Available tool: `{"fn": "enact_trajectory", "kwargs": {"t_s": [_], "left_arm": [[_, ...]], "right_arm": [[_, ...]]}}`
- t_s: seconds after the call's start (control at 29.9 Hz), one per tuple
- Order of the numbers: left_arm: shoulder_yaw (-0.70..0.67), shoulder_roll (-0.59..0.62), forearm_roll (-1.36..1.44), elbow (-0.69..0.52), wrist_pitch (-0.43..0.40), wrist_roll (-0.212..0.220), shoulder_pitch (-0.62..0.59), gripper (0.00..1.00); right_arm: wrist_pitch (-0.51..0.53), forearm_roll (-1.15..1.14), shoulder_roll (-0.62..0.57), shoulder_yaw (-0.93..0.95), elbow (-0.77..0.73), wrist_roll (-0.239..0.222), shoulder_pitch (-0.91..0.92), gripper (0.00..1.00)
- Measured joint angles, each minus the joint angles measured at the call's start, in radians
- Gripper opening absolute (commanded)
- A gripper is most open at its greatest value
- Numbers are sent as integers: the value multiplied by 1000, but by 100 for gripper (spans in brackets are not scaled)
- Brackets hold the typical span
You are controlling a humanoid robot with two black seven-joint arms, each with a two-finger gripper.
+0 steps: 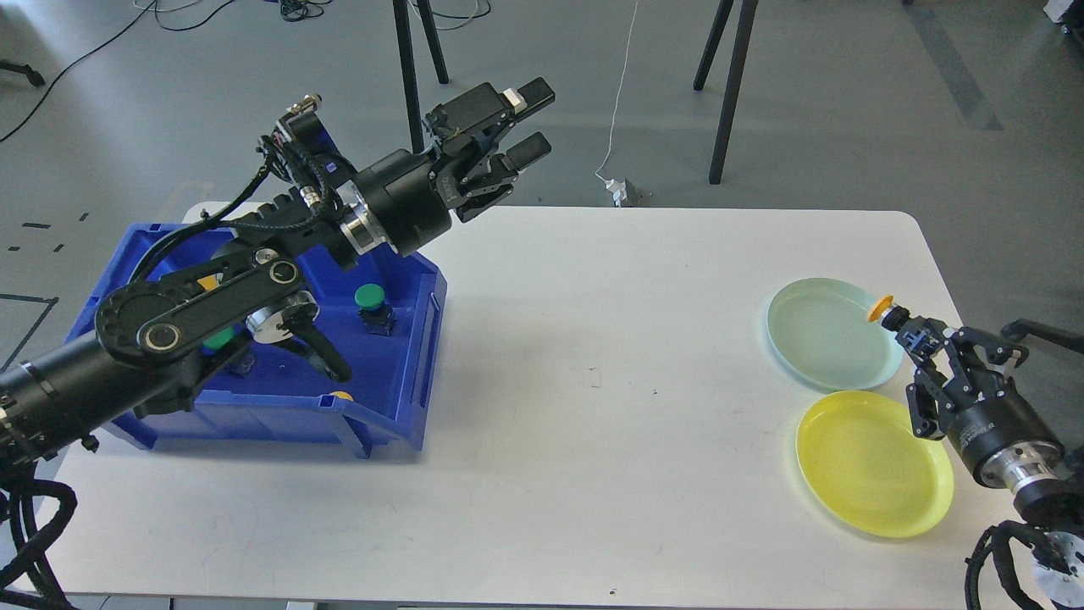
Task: Pass button and place on color plate
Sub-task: 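Lower the button onto the yellow plate and open the right gripper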
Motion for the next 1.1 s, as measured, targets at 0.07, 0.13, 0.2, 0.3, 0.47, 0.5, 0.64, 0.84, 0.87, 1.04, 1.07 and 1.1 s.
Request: {"fn": "enact_trajectory", "kwargs": {"t_s": [0.07, 0.13, 0.2, 0.3, 0.47, 0.5, 0.64, 0.84, 0.87, 1.04, 1.07, 1.1], "left_arm": [[0, 0, -1, 0, 0, 0, 0, 82], [0, 0, -1, 0, 0, 0, 0, 82], [0, 0, -1, 0, 0, 0, -1, 82], [0, 0, -2, 0, 0, 0, -2, 82], [0, 0, -6, 0, 1, 0, -2, 82], [0, 0, -7, 0, 1, 0, -2, 82], [0, 0, -7, 0, 2, 0, -2, 82], [0, 0, -20, 0, 2, 0, -2, 86], [0, 1, -24, 0, 3, 0, -2, 86], [0, 17, -40, 0, 10, 0, -2, 86], [0, 24, -42, -2, 11, 0, -2, 86], [0, 35, -43, -6, 11, 0, -2, 86]], "right_arm": [[0, 1, -5, 6, 4, 6, -34, 8], [0, 4, -7, 9, 5, 7, -63, 14], [0, 11, -6, 8, 5, 7, -87, 28], [1, 22, 1, 1, 5, 5, -109, 40], [3, 29, 7, -25, 0, -4, -118, 65], [3, 29, 8, -31, 0, -5, -118, 70], [1, 56, 14, -43, 4, -6, -122, 94], [59, 182, 8, -26, 10, -5, -150, 96], [84, 200, 5, -19, 10, -4, -154, 96], [229, 265, -2, 72, 10, -3, -168, 96], [263, 270, -3, 98, 10, -5, -168, 96], [295, 273, -3, 124, 10, -6, -165, 96]]}}
